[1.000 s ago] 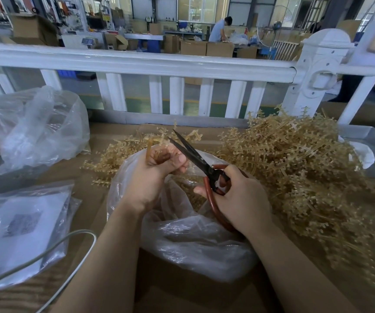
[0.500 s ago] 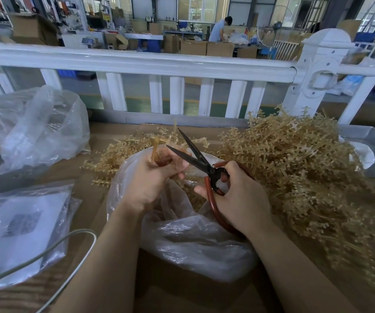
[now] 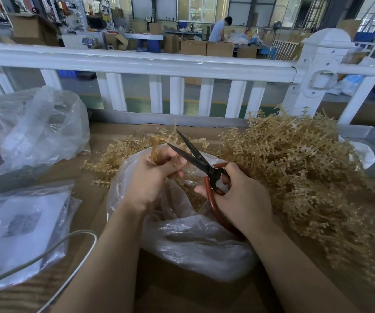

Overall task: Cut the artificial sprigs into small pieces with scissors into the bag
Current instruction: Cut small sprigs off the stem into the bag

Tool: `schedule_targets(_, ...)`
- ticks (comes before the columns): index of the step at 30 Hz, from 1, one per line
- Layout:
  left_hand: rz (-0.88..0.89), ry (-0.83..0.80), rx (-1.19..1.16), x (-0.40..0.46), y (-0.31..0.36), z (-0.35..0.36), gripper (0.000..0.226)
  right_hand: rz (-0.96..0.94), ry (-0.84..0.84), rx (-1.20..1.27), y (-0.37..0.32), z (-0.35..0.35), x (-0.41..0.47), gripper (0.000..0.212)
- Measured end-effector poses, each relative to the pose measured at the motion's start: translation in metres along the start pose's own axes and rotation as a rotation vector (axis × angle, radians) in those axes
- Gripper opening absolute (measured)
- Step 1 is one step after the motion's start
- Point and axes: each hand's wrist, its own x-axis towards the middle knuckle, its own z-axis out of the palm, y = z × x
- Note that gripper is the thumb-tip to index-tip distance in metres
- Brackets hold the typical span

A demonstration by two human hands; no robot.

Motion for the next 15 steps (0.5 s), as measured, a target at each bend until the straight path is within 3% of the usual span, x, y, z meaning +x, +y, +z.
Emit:
schedule_targets(10,0.031,0.068,0.088,0.0012,-0.0032,-0.0011,0.023,-0.035,0.137,-0.126,-0.0053,-0.003,-0.0016,0.068)
schedule_targets(15,0.03,0.066,0.074,0.0015,-0.0036,-0.0014,0.012,-0.04,0.172,-0.121,-0.0039,-0.0006,-0.0024,0.068)
